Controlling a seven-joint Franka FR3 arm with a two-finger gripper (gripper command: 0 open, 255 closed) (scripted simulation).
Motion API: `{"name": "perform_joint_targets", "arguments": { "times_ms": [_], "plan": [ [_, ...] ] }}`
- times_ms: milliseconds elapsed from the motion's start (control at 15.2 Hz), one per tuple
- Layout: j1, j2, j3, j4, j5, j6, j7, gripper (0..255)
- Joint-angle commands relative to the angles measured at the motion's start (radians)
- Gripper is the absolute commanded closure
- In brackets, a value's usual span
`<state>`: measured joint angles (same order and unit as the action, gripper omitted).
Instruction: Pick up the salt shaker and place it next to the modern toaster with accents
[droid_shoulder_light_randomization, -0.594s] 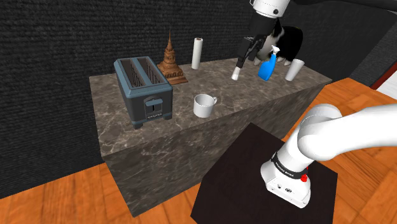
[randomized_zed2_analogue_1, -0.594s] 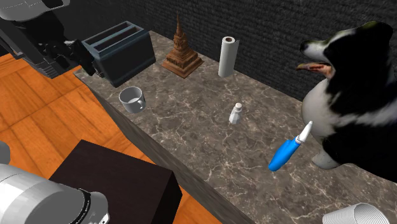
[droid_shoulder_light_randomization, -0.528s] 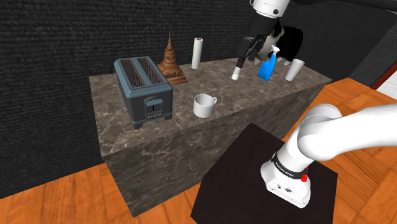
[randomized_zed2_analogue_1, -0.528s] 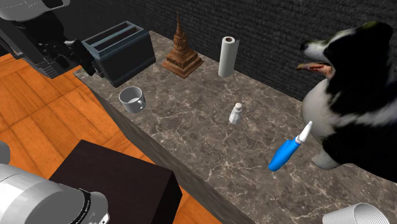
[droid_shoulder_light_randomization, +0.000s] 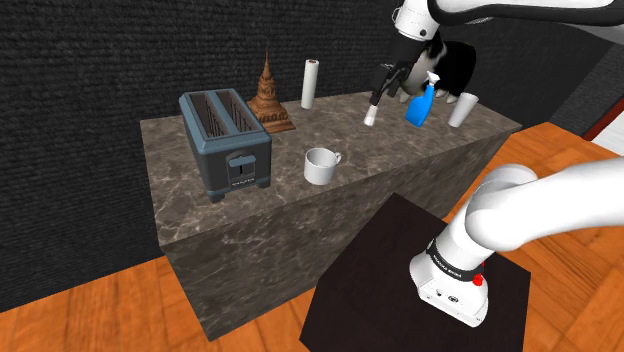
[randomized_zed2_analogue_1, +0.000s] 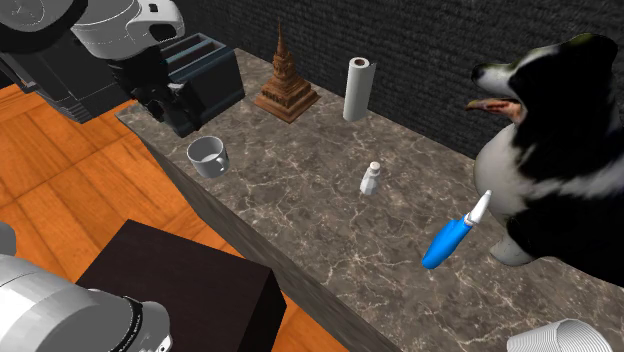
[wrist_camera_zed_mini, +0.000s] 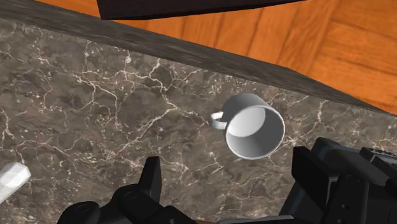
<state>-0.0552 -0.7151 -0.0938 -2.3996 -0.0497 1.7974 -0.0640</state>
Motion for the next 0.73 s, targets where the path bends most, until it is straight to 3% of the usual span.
{"name": "perform_joint_targets", "arguments": {
  "times_ms": [0, 660],
  "plan": [
    [-0.015, 0.042, -0.039, -0.003, -0.012, 0.056, -0.031, 0],
    [-0.06, 0.281, -0.232, 0.051, -0.008, 0.281, -0.192, 0]
  ]
}}
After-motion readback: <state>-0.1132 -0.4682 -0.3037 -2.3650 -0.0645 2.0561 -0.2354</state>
